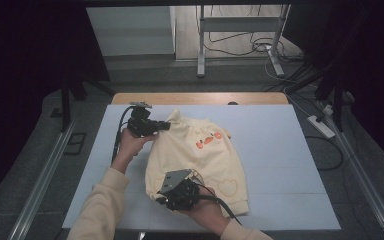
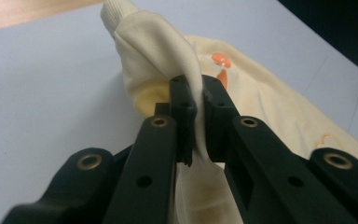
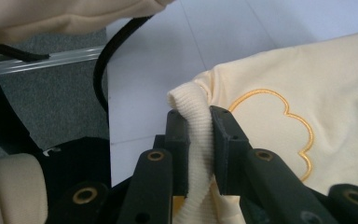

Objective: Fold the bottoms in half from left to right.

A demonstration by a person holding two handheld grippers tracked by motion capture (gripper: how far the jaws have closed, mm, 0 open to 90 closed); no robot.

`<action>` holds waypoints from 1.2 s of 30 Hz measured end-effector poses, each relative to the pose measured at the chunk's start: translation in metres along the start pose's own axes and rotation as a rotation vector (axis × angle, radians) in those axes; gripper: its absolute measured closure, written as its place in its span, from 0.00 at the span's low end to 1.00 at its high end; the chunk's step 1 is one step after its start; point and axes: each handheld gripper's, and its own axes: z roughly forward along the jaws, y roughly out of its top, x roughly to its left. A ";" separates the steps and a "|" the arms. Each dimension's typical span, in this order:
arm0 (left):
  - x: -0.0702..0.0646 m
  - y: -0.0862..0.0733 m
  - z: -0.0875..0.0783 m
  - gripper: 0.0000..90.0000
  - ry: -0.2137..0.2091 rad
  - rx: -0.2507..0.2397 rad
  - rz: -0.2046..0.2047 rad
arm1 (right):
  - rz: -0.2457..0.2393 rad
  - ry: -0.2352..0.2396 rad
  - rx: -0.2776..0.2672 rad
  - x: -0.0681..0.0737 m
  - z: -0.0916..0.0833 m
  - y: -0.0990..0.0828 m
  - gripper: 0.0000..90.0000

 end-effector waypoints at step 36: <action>-0.005 0.012 0.007 0.93 -0.030 -0.019 0.005 | 0.023 -0.009 -0.004 0.001 -0.013 -0.009 0.86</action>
